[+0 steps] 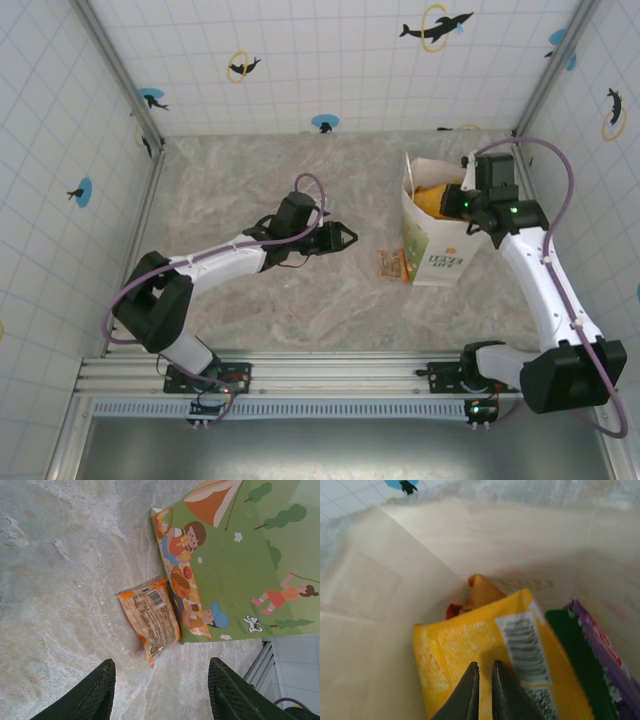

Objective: Place the snacks into the paper bag

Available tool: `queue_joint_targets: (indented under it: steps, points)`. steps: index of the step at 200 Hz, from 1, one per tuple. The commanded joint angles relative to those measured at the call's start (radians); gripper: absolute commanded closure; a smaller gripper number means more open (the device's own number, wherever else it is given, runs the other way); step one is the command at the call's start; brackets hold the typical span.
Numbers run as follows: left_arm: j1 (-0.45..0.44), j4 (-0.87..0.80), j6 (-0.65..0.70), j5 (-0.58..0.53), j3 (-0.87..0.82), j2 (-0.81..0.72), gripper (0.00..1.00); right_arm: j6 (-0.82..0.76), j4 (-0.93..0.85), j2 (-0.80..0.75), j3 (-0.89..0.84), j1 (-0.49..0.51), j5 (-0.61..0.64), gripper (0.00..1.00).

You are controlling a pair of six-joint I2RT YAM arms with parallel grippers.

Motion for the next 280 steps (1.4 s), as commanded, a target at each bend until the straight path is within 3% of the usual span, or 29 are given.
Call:
queue_joint_targets:
  steps: [1, 47, 86, 116, 178, 280]
  points:
    - [-0.005, -0.001, -0.002, 0.013, 0.059, 0.019, 0.49, -0.022, -0.065, 0.014, -0.048, -0.005, 0.047, 0.87]
    - [-0.004, 0.013, -0.027, 0.036, 0.06, 0.043, 0.48, -0.029, -0.063, 0.017, -0.033, -0.016, 0.024, 0.86]
    - [-0.011, 0.059, -0.077, 0.058, 0.039, 0.07, 0.46, -0.04, -0.055, -0.025, 0.107, -0.015, -0.05, 0.66]
    - [-0.016, 0.105, -0.153, 0.105, 0.039, 0.113, 0.46, -0.052, -0.038, -0.085, 0.185, -0.016, -0.066, 0.6]
    - [-0.063, 0.15, -0.261, 0.131, 0.022, 0.202, 0.48, -0.011, -0.006, -0.197, 0.183, -0.016, -0.076, 0.57]
    - [-0.12, 0.181, -0.308, 0.159, 0.082, 0.345, 0.53, -0.016, -0.014, -0.242, 0.112, -0.017, -0.083, 0.55]
